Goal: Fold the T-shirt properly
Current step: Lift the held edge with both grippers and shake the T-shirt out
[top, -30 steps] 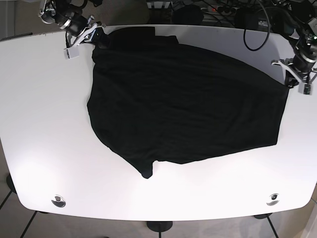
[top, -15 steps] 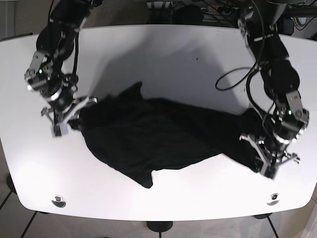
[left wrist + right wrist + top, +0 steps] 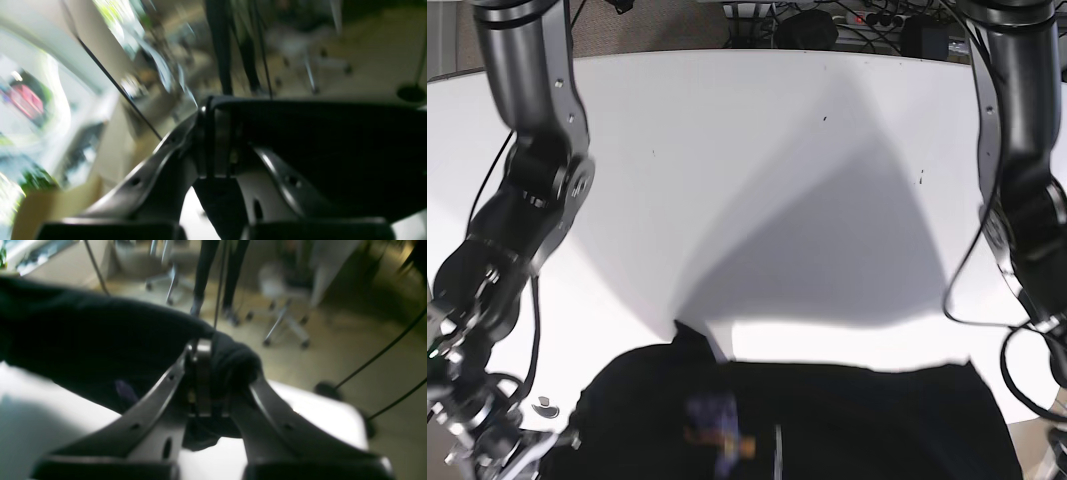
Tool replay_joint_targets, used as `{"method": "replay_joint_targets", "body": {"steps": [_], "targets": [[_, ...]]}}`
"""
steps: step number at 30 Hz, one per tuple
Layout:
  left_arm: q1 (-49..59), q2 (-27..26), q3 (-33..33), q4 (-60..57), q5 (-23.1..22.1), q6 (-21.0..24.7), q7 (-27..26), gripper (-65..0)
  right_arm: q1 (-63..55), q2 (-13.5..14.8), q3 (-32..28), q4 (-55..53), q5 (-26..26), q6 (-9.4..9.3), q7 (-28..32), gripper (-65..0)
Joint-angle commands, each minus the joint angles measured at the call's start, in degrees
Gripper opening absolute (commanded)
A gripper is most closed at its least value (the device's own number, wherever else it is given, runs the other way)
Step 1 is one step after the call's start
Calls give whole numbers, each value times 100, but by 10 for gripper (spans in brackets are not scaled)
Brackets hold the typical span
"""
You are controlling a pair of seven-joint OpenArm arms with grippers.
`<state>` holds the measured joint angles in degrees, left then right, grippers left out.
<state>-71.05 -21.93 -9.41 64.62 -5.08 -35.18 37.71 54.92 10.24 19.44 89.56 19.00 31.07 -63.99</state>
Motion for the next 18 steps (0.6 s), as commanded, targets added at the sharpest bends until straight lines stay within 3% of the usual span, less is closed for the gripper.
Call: {"method": "replay_joint_targets", "body": {"steps": [1,4,7,10,15,18], "targets": [[-311,-35,-4,153,-59,15,-4,-650,394,71,3,121,126,-17,-129,-634],[-100,-53,-39,523,-68,-56,303,-650,166,62,12,420,143,36,-357,-634],[867,-53,-233,997,-68,-240,321,-650,-555,53,21,657,214,36,-340,-634],[2318,-44,-716,1665,-68,-267,330,-650,-1663,53,65,1079,645,-8,-340,-634],[4428,18,-1252,2668,-76,-267,330,-650,-3395,53,73,1879,733,-8,-340,-634],[5439,237,-1648,3204,-287,-267,365,-650,-4327,-193,153,2222,733,-8,-331,-634]]}}
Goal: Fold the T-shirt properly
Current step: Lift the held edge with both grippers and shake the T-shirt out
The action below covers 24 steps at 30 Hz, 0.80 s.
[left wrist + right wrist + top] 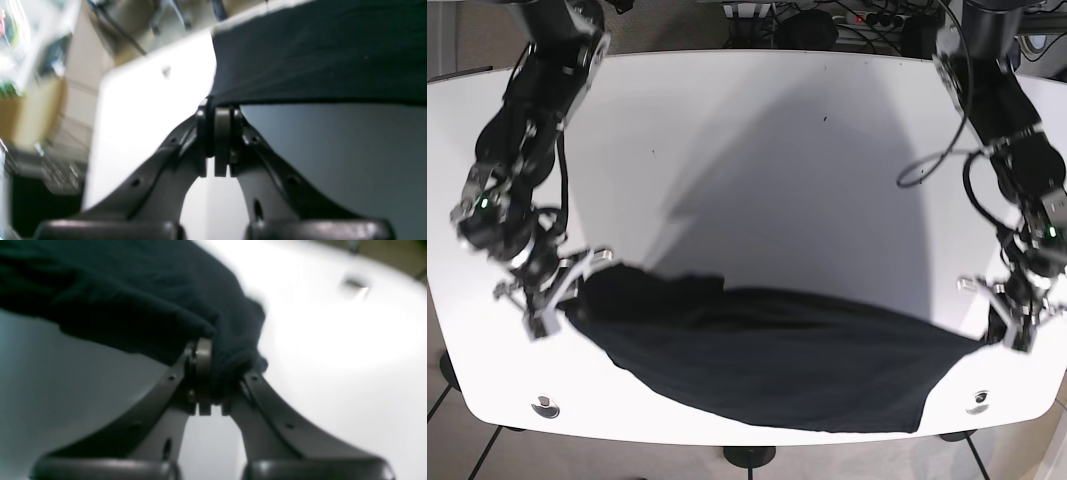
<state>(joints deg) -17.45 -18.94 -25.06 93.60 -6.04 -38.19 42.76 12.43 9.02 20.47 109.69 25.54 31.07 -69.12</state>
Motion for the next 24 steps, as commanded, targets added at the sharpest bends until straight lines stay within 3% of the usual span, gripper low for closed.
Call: {"method": "replay_joint_targets", "body": {"steps": [1,7,13,17,22,24], "targets": [[563,-62,-285,552,-367,35,27,-650,-561,-211,226,332,79,1,174,-634],[2180,-36,-1384,1519,-1352,26,686,-650,-2267,-493,340,561,211,45,183,-634],[3358,43,-2070,1774,-2222,26,818,-650,-3295,-317,621,596,1099,-8,183,-634],[2734,96,-1815,1747,-2213,70,809,-650,-2944,-291,806,561,1301,-17,183,-634],[1231,131,-505,939,-1352,35,801,-650,-1810,-528,797,455,439,-17,183,-634],[660,140,-171,552,-1220,35,801,-650,-1326,-581,692,411,132,-17,183,-634]]}}
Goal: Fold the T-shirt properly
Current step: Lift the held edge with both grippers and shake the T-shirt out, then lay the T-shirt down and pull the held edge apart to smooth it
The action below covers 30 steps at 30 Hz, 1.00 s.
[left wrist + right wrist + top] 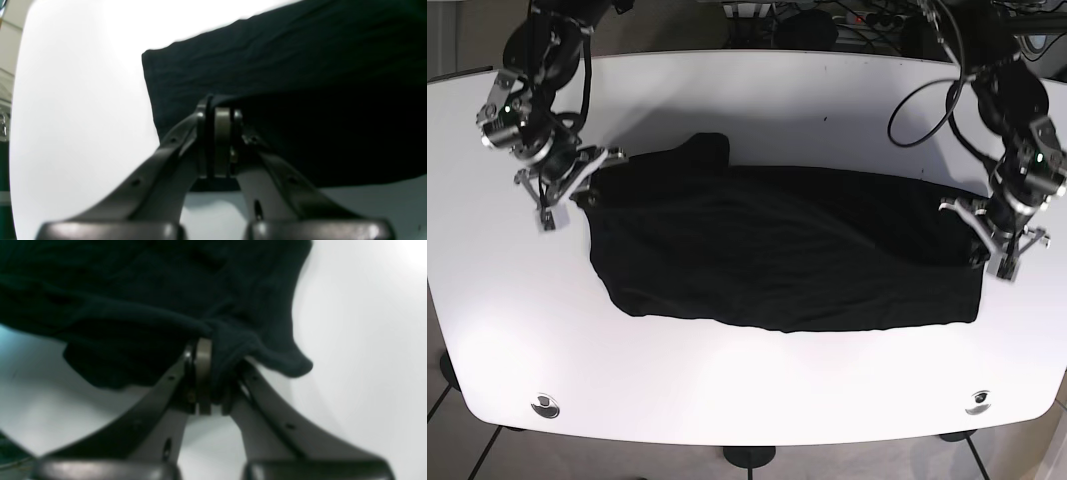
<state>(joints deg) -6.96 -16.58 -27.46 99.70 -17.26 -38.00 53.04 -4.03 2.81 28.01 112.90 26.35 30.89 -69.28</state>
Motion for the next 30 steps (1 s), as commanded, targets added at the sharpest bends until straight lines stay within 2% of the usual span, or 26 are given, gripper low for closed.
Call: {"method": "replay_joint_targets", "body": {"steps": [1,4,9,13,20,25,30], "targets": [[-653,-96,166,-234,-90,15,-227,-650,531,40,-115,81,-72,1,198,-634],[-1673,-96,474,-805,-81,59,-235,-650,1401,40,-159,-15,-318,1,198,-634],[-3220,-140,817,-1596,-81,59,-235,-650,2755,146,-177,-534,-362,1,163,-634],[-4618,-377,1063,-2203,-81,59,-235,-650,4135,374,-819,-1185,-380,1,163,-634],[-6297,-834,1441,-2713,-81,59,-543,-650,6465,374,-1539,-2248,-389,1,163,-634],[-6332,-1177,1397,-2089,-116,50,-323,-650,6887,453,-1698,-2055,-389,45,40,-633],[-4838,-1177,790,-1412,-116,24,-227,-650,5489,585,-1627,-1343,-354,53,40,-633]]}}
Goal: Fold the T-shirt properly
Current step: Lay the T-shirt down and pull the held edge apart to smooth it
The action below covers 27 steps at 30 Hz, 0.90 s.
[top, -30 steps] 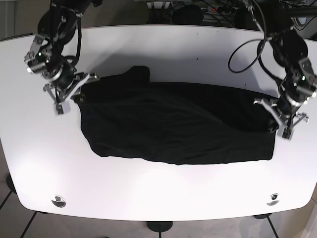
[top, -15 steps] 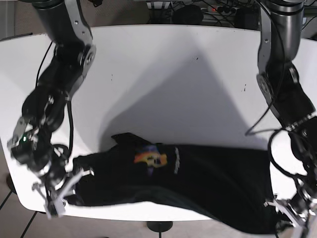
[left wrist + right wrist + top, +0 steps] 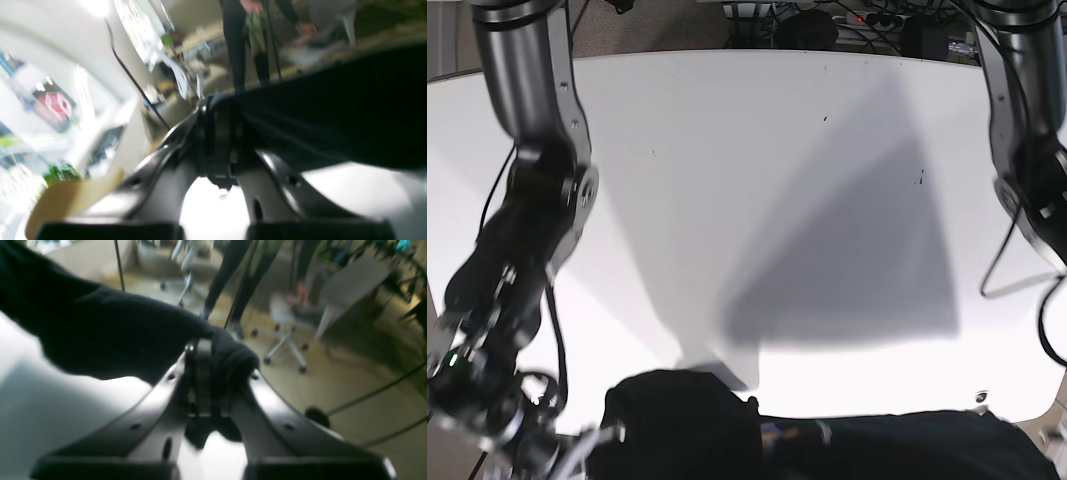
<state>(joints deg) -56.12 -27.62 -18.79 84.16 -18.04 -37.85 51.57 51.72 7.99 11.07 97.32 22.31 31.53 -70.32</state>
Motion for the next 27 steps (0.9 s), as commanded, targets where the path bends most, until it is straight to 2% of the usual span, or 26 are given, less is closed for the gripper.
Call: {"method": "replay_joint_targets", "body": {"steps": [1,5,7,11,12,15,22,25,27], "targets": [[377,-65,-148,221,-46,9,-80,-650,-447,67,146,400,77,-10,145,-633],[1836,-47,-622,810,-46,0,-98,-650,-1994,58,436,1147,86,-1,13,-633],[2557,129,-702,1004,-55,-9,-107,-650,-2865,41,506,1323,86,-1,21,-633],[3955,419,-1247,1584,-55,-35,-107,-650,-4166,-214,875,1561,95,8,30,-633],[4280,542,-1317,1707,-55,-211,-98,-650,-4491,-241,919,1569,95,60,39,-633],[5045,779,-1713,2015,-37,-215,-89,-650,-5080,-399,1183,1622,95,201,39,-633],[6697,1201,-2055,2542,-46,-215,-89,-650,-6249,-434,1359,1701,139,201,30,-633],[6944,1386,-2390,2516,-29,-215,-98,-650,-6601,-399,1359,1701,561,175,39,-633],[6944,1447,-2469,2507,-2,-215,-98,-650,-6663,-399,1359,1701,657,148,48,-633]]}}
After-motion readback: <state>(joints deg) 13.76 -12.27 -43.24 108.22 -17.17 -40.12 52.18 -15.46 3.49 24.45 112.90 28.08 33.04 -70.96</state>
